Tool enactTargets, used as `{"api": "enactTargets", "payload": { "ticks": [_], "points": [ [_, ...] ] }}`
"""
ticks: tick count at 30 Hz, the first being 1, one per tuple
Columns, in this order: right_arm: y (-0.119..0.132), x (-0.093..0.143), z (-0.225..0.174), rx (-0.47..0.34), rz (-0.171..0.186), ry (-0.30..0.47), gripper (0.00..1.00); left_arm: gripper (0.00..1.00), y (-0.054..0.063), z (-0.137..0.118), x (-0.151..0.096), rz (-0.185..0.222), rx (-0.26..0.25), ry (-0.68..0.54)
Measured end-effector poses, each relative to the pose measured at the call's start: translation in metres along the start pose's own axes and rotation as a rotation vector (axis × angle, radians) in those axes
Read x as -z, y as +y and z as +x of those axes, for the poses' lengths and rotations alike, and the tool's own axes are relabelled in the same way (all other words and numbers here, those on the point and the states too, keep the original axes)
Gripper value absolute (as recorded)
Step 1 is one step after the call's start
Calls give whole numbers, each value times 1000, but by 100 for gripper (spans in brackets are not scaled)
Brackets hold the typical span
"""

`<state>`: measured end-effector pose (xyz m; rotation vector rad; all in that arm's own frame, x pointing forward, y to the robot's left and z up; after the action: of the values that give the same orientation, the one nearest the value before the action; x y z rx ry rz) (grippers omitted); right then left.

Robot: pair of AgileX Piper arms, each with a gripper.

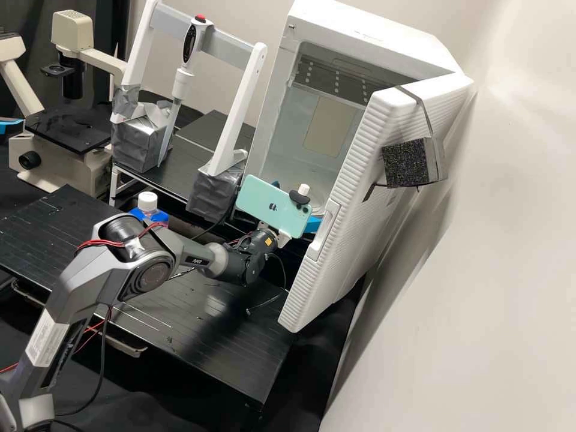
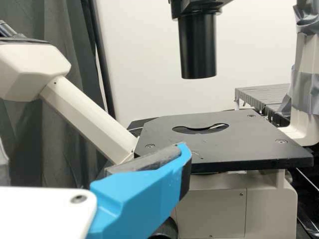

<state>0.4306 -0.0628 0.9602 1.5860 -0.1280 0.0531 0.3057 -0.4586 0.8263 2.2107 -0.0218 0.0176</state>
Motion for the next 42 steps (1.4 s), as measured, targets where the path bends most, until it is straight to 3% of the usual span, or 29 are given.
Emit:
{"api": "enactTargets", "payload": {
  "ticks": [42],
  "points": [
    [-3, -3, 4, 18, 13, -5, 0, 100, 0, 0, 0, 0, 0, 0]
  ]
}}
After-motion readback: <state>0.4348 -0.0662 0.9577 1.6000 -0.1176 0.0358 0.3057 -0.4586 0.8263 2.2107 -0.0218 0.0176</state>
